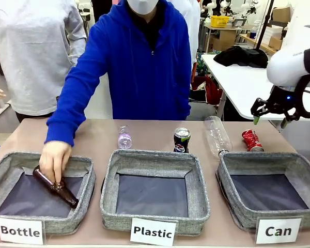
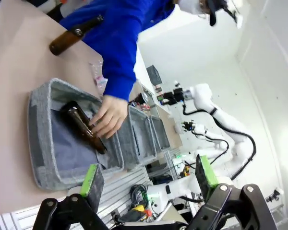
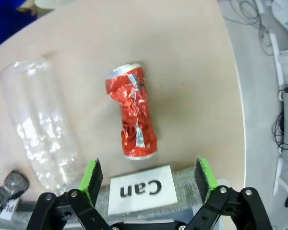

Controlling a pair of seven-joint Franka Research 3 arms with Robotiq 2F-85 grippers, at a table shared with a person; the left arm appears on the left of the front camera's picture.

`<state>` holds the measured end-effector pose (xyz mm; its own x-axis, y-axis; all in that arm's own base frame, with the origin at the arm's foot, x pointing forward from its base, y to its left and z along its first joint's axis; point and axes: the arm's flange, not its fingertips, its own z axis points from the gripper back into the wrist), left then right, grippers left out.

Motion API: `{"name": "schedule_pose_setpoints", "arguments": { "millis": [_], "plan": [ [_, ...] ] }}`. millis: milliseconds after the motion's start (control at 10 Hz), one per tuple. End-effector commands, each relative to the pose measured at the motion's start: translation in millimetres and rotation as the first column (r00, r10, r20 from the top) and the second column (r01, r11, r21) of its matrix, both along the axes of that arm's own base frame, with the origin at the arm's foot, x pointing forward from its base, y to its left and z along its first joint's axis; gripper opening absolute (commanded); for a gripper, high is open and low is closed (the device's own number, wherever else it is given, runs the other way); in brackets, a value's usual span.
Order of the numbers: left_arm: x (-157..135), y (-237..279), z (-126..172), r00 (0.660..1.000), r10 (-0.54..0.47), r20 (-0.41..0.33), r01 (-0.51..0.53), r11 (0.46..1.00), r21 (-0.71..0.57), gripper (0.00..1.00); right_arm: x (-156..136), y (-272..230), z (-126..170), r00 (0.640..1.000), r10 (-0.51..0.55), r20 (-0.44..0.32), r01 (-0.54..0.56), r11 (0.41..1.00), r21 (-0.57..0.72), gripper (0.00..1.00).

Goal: Sort the can waste into the basket.
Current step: Pick up the can waste from the table and place it in the right Fabric basket.

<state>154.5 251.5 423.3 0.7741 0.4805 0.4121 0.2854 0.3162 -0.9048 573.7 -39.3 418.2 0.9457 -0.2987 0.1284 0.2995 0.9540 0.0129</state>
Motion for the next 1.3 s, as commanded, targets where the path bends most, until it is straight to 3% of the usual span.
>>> {"name": "schedule_pose_setpoints", "arguments": {
  "millis": [0,300,600,1000,1100,1200],
  "plan": [
    [-7.9,-9.6,-5.3,0.998,-0.055,0.038,0.055,0.998,-0.006,1.0,27.5,3.8,-14.0,0.998,-0.057,-0.014,0.058,0.996,0.069,1.0],
    [-1.8,-37.3,-10.8,0.987,-0.159,0.022,0.159,0.987,-0.019,1.0,51.7,5.8,-51.9,0.992,-0.122,-0.023,0.123,0.988,0.089,1.0],
    [26.8,-103.0,-37.1,0.936,-0.35,-0.041,0.348,0.936,-0.044,1.0,60.8,3.0,-67.6,0.995,-0.078,-0.067,0.082,0.995,0.063,1.0],
    [40.0,-171.4,-71.7,0.902,-0.419,-0.107,0.415,0.908,-0.062,1.0,62.9,-1.7,-93.7,0.993,0.049,-0.107,-0.048,0.999,0.016,1.0],
    [40.9,-172.0,-74.4,0.903,-0.403,-0.151,0.396,0.915,-0.073,1.0,61.8,-3.2,-97.4,0.992,0.058,-0.113,-0.058,0.998,0.003,1.0],
    [80.9,-83.9,-41.3,0.888,-0.446,-0.114,0.441,0.895,-0.067,1.0,61.7,-3.8,-100.4,0.99,0.075,-0.121,-0.075,0.997,-0.001,1.0]
  ]
}}
